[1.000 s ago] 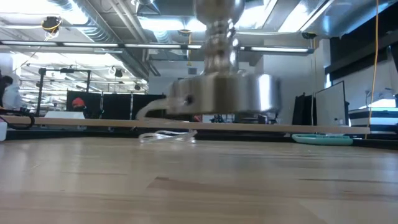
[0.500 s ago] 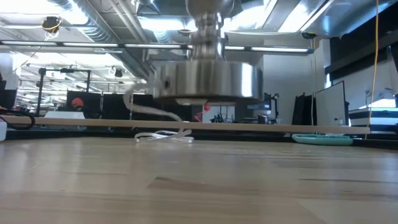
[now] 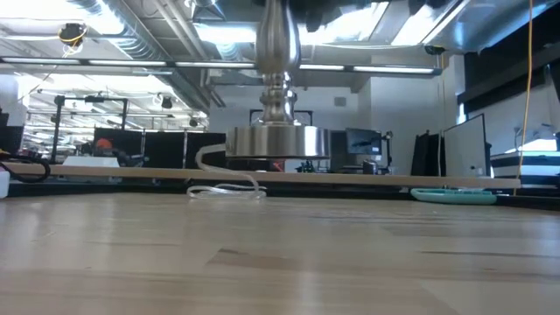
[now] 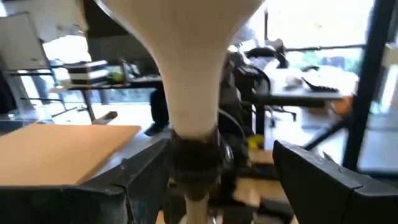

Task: Screw lightbulb
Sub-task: Insert the white lightbulb on the silver lamp

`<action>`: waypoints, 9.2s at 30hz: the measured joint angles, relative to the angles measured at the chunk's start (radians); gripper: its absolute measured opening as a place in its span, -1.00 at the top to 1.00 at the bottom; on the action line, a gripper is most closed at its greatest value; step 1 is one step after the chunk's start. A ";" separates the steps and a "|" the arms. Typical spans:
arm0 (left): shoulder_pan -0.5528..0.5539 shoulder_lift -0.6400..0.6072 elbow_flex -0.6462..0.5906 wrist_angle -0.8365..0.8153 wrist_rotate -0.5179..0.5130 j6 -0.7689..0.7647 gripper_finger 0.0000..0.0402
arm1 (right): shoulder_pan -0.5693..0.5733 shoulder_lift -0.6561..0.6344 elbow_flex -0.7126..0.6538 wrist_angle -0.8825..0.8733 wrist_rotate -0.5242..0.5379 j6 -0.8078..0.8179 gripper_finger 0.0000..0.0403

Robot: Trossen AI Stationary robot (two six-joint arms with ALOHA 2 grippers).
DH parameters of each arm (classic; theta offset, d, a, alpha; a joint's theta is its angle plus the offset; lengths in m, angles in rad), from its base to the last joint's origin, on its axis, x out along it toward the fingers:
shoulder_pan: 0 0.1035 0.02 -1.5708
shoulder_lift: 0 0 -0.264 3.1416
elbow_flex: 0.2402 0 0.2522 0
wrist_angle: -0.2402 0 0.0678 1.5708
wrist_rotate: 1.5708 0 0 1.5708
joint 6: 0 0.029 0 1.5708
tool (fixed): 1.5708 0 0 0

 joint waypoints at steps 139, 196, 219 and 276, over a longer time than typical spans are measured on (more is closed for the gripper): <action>0.121 0.129 0.012 0.257 -0.012 0.173 0.33 | 0.021 0.016 0.042 -0.107 0.248 -0.054 0.30; -0.016 0.042 0.009 -0.114 -0.015 0.063 -0.51 | 0.075 -0.004 0.046 -0.134 0.190 -0.054 0.30; -0.001 0.163 0.011 0.439 -0.201 0.228 -0.51 | 0.039 0.002 0.044 -0.137 0.235 -0.028 0.30; 0.158 0.123 0.008 0.099 0.650 0.192 -0.45 | 0.100 0.021 0.087 -0.199 -0.225 -0.051 0.30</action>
